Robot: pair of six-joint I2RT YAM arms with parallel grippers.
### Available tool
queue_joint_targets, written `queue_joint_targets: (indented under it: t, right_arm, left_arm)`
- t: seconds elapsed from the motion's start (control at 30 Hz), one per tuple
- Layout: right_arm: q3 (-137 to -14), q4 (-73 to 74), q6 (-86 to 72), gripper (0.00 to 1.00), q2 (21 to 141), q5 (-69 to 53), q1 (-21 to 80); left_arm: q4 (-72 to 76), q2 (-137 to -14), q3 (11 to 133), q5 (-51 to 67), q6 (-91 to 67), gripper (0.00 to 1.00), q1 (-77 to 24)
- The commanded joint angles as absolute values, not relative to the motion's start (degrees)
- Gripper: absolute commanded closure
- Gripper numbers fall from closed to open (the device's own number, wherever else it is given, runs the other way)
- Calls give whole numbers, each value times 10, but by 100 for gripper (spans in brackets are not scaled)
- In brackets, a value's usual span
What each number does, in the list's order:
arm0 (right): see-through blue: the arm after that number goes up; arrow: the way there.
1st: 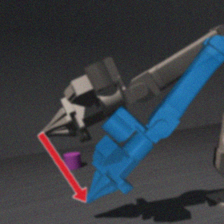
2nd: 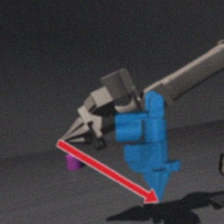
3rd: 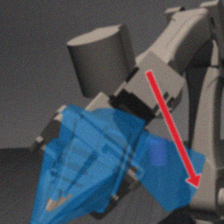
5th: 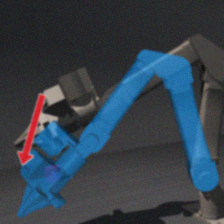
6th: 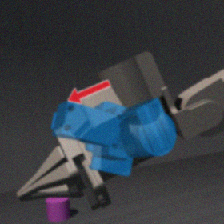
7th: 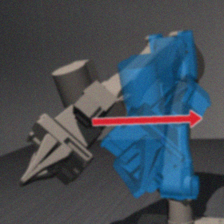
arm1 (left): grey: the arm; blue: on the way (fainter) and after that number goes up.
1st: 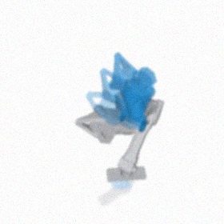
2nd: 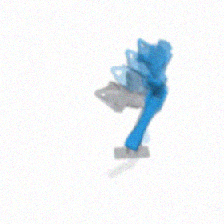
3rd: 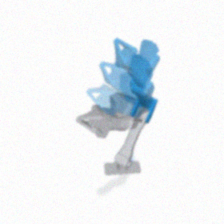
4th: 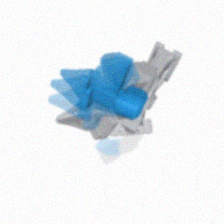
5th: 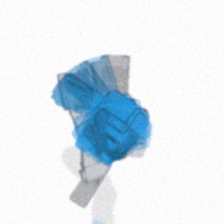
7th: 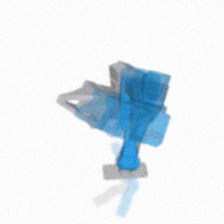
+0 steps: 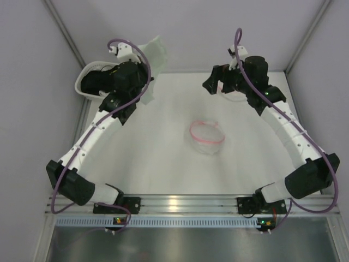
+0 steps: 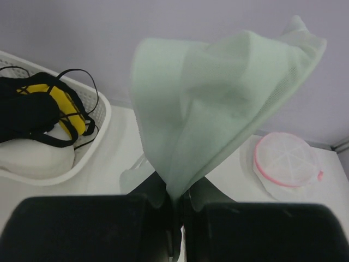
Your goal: Place the bra in the laundry bag and zip it closed
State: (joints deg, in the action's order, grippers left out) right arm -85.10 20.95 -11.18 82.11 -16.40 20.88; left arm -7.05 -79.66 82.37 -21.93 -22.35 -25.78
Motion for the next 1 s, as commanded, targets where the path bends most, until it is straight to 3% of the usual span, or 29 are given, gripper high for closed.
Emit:
queue_joint_targets:
  t: [0.0,0.13,0.23,0.37,0.4,0.57,0.67,0.77,0.97]
  right_arm:
    - [-841,207,-132,1,798,-146,213]
    - [-812,204,-124,1,780,-136,213]
    - [-795,220,-114,1,771,-110,214]
    - [-726,234,-89,1,745,-109,216]
    - [-681,226,-84,1,738,-112,217]
    - [-551,195,-17,4,675,-112,280]
    - [-484,139,18,4,643,-101,341]
    - [-445,98,25,6,629,-45,374]
    - [-427,67,35,20,642,49,397]
  left_arm:
    - [-108,-806,851,-374,-211,100,-284]
    - [-110,-795,848,-396,-205,100,-286]
    - [-110,-794,853,-342,-178,100,-286]
    - [-126,-787,867,-137,-130,100,-283]
    - [-134,-783,865,-34,-112,100,-283]
    - [-148,-750,827,90,-105,100,-283]
    - [-163,-738,803,60,-103,100,-283]
    - [-182,-720,780,-49,-120,100,-282]
    - [-189,-643,709,-127,-163,100,-279]
